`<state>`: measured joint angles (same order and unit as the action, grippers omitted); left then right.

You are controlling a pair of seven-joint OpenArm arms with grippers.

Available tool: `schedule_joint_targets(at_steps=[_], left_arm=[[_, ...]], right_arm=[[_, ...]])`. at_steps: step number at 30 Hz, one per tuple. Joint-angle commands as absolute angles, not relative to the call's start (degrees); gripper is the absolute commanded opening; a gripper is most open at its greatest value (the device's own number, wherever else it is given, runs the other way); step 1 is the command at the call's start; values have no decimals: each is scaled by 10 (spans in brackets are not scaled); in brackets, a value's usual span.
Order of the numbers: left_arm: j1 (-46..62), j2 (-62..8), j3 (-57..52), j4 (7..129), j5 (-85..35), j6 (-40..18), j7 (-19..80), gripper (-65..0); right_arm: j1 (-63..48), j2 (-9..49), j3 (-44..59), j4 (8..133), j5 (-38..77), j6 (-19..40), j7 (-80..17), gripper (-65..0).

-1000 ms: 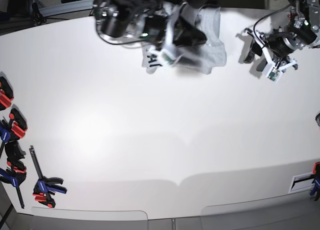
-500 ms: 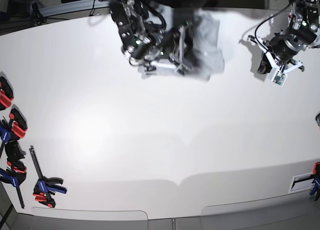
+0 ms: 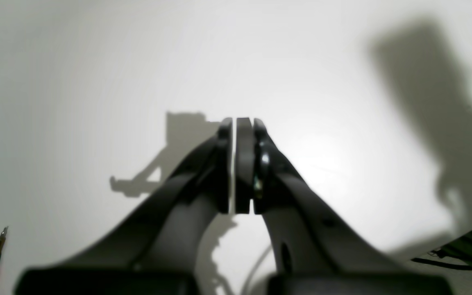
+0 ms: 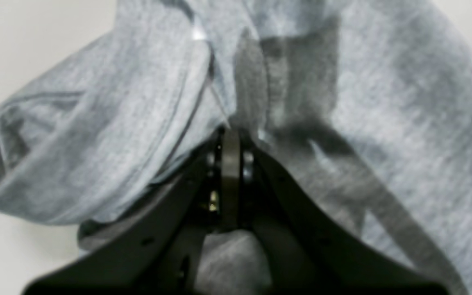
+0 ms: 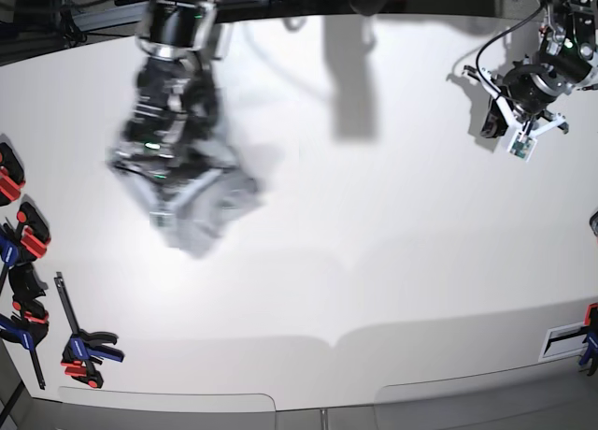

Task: Fold the T-shirt properly
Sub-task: 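Grasp the folded shirt with the right gripper and carry it beside the clamps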

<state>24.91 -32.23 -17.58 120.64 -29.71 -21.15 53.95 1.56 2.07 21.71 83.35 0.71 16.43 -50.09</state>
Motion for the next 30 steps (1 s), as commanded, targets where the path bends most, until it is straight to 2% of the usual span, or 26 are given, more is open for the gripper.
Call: schedule_joint_targets(at_steps=[1,6,11,22,26,30], left_arm=[[246,-330,-181,1215,-300,-210,523,-650],[246,-330,-181,1215,-301,-209,513,-650],[246,-330,-181,1215,-301,-210,512,-650],[246,-330,-181,1215,-300,-210,509,-650],[246,-330,-181,1215,-301,-209,507,-650],[246,-330,-181,1215,-300,-210,493,-650]], right_arm=[[8,44,250,836,-8,150,-525,-650],[-22,113,390,836,62,152,-533,-650],[-40,127,471,836,130,176,-529,-650],[9,136,477,847,191,184,-502,-650],[60,147,495,915,227,193,-535,-650],[77,150,511,1008,244,238,-547,-650]])
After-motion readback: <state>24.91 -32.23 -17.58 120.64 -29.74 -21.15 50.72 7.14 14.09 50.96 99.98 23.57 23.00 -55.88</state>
